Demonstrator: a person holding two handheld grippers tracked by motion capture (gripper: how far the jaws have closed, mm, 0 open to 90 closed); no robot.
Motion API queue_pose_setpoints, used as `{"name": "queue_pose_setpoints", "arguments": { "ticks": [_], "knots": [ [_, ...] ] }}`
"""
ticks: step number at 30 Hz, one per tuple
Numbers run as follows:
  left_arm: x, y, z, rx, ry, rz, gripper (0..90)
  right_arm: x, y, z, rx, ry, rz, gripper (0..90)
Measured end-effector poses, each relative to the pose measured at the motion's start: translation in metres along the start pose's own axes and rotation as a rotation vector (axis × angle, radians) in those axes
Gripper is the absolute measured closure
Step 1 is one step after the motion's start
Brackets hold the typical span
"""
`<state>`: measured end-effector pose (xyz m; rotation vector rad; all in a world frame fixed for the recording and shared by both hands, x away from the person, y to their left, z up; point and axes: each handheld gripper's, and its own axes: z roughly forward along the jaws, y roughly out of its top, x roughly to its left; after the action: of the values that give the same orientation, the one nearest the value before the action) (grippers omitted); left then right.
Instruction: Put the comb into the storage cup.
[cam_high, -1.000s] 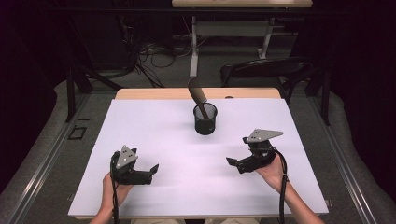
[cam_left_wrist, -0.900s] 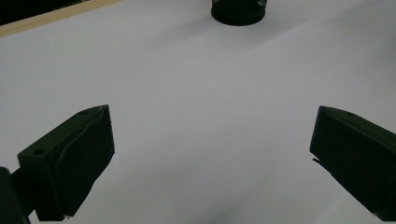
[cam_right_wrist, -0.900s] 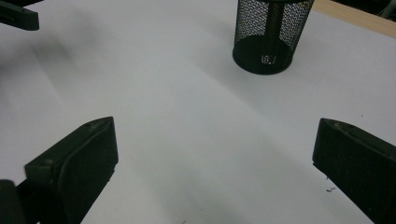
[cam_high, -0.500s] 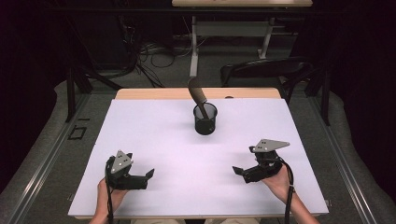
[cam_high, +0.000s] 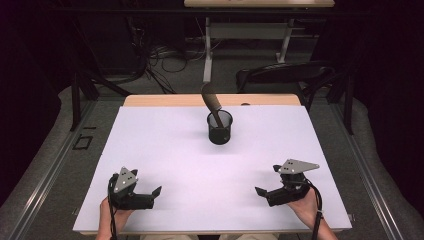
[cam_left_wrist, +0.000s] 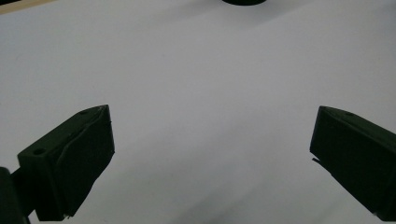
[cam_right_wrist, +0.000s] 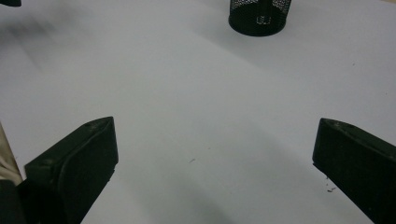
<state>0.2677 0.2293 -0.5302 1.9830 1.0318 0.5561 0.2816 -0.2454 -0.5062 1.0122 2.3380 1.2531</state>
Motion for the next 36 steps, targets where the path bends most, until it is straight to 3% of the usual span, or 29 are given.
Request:
{"name": "queue_pose_setpoints", "arguments": {
  "ticks": [17, 36],
  "knots": [
    [-0.004, -0.012, -0.009, 0.0, 0.005, 0.0, 0.0, 0.004, -0.016, -0.012, -0.014, -0.031, 0.007, 0.0],
    [-0.012, -0.015, -0.013, -0.028, 0.03, 0.044, 0.0, 0.006, -0.024, -0.019, -0.056, -0.05, 0.028, 0.0]
  ]
}}
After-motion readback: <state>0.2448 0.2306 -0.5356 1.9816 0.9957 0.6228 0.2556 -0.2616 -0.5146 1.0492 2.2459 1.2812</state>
